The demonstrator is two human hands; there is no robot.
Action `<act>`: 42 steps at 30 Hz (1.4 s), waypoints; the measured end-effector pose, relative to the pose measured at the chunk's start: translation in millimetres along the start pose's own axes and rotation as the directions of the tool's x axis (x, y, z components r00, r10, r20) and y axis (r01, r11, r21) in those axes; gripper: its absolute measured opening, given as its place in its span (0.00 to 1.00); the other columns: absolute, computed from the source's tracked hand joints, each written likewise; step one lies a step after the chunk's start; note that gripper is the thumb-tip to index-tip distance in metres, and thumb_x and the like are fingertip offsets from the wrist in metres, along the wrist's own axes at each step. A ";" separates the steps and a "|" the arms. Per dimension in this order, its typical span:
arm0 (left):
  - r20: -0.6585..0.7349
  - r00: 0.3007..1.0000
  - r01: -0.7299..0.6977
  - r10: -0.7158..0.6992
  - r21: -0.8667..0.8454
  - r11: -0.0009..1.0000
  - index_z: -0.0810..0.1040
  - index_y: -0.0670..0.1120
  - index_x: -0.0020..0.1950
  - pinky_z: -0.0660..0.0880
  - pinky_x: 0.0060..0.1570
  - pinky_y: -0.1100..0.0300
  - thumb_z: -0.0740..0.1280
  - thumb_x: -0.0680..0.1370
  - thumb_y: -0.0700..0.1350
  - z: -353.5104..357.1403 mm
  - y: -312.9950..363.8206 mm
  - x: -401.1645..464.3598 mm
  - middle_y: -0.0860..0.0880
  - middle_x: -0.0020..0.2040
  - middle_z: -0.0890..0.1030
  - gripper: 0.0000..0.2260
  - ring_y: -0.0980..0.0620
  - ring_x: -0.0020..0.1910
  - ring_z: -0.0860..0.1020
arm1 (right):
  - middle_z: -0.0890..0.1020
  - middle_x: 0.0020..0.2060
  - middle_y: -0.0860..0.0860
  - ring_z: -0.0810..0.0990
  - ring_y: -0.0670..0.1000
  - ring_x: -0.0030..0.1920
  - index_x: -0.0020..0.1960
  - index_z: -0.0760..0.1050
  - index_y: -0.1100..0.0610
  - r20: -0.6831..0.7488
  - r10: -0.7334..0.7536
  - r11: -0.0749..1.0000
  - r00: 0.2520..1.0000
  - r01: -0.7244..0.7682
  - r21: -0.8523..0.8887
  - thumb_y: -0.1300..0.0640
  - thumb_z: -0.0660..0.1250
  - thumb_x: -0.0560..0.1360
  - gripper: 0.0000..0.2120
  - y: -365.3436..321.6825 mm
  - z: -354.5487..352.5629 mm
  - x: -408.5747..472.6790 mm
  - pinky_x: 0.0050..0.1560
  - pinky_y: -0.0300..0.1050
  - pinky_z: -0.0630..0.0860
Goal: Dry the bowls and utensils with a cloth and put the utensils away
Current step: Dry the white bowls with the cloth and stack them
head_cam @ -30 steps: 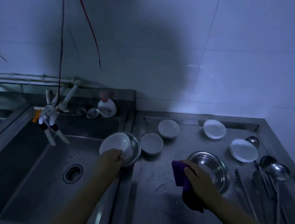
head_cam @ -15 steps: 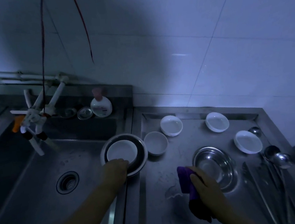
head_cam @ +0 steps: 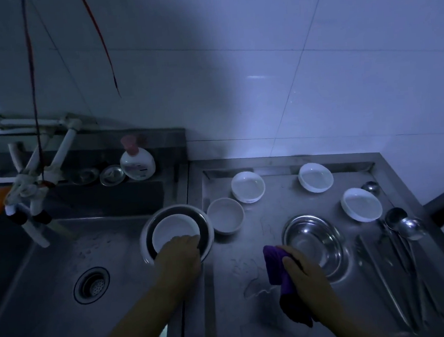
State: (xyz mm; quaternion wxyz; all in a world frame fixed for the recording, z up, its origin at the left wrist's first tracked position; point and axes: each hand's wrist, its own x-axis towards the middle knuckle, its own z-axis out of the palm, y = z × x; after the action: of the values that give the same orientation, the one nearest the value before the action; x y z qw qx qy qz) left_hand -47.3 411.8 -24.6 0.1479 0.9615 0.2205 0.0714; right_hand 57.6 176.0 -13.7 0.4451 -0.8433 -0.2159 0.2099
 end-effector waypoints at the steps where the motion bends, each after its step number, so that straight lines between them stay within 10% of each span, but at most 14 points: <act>1: -0.038 0.999 0.000 -0.005 -0.139 0.990 0.81 0.41 0.54 0.77 0.44 0.53 0.63 0.75 0.39 6.4 9.4 -2.0 0.44 0.47 0.83 0.11 0.43 0.45 0.81 | 0.79 0.46 0.44 0.77 0.41 0.48 0.52 0.73 0.45 -0.018 0.012 1.000 1.000 -0.011 0.016 0.65 0.59 0.80 0.14 1.9 -2.4 0.2 0.47 0.28 0.70; 5: 0.287 0.948 0.276 -0.140 -0.515 0.812 0.81 0.46 0.54 0.74 0.49 0.60 0.63 0.78 0.46 48.0 64.3 6.9 0.50 0.49 0.83 0.10 0.51 0.47 0.80 | 0.80 0.48 0.47 0.76 0.41 0.47 0.56 0.75 0.50 -0.064 0.056 0.998 0.996 -0.054 0.026 0.65 0.59 0.80 0.12 14.8 -11.8 -1.3 0.45 0.26 0.68; 9: 0.642 0.669 0.728 -0.375 -0.667 0.158 0.72 0.43 0.35 0.73 0.29 0.61 0.59 0.79 0.40 85.4 80.1 45.3 0.44 0.33 0.75 0.12 0.50 0.29 0.73 | 0.79 0.49 0.47 0.77 0.45 0.49 0.58 0.75 0.52 -0.116 0.085 0.996 0.990 -0.083 0.018 0.65 0.60 0.80 0.12 28.7 -24.7 -1.6 0.46 0.25 0.67; 15: 0.666 0.429 0.658 -0.611 -0.693 -0.294 0.70 0.41 0.44 0.69 0.27 0.62 0.62 0.78 0.46 118.1 84.4 89.5 0.46 0.34 0.70 0.09 0.49 0.28 0.71 | 0.79 0.47 0.43 0.76 0.40 0.48 0.55 0.74 0.47 -0.195 0.059 0.998 0.979 -0.060 0.003 0.66 0.62 0.78 0.15 41.2 -38.5 2.0 0.50 0.27 0.68; 20: 0.698 0.360 0.651 -0.619 -0.663 -0.370 0.67 0.42 0.37 0.66 0.19 0.65 0.59 0.79 0.41 131.1 83.9 102.3 0.47 0.26 0.70 0.11 0.54 0.18 0.69 | 0.78 0.45 0.40 0.77 0.43 0.49 0.58 0.78 0.51 -0.166 -0.013 0.997 0.986 -0.001 -0.082 0.58 0.61 0.76 0.13 50.6 -45.9 0.9 0.53 0.34 0.71; 25: 0.644 0.416 0.626 -0.643 -0.715 -0.312 0.66 0.39 0.68 0.76 0.22 0.61 0.59 0.76 0.34 134.5 95.4 86.0 0.40 0.46 0.75 0.20 0.46 0.31 0.79 | 0.79 0.51 0.50 0.77 0.51 0.53 0.61 0.77 0.55 -0.131 0.003 0.994 0.991 -0.017 -0.109 0.64 0.63 0.78 0.13 66.1 -52.8 -1.8 0.56 0.46 0.72; 30: 0.539 0.586 0.730 -0.605 -0.675 0.106 0.69 0.37 0.52 0.77 0.49 0.37 0.65 0.72 0.38 134.2 107.3 51.7 0.34 0.53 0.77 0.11 0.36 0.49 0.79 | 0.78 0.52 0.47 0.76 0.49 0.54 0.60 0.75 0.49 -0.096 -0.006 0.996 0.995 -0.003 -0.091 0.64 0.64 0.78 0.15 72.2 -66.2 -1.1 0.57 0.42 0.71; 42: 0.073 0.957 0.267 -0.281 -0.602 0.752 0.68 0.63 0.44 0.70 0.31 0.68 0.70 0.70 0.39 33.8 187.2 -23.5 0.61 0.40 0.76 0.19 0.62 0.37 0.77 | 0.79 0.51 0.44 0.76 0.46 0.53 0.60 0.76 0.54 -0.225 -0.118 0.990 0.967 0.133 0.054 0.61 0.60 0.80 0.12 49.0 -108.8 4.4 0.60 0.49 0.73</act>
State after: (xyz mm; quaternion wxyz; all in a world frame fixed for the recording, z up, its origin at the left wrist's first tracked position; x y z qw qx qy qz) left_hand 14.0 232.0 0.9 0.4541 0.8194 0.3261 0.1265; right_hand 129.3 81.6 0.5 0.5076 -0.8302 -0.2106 0.0933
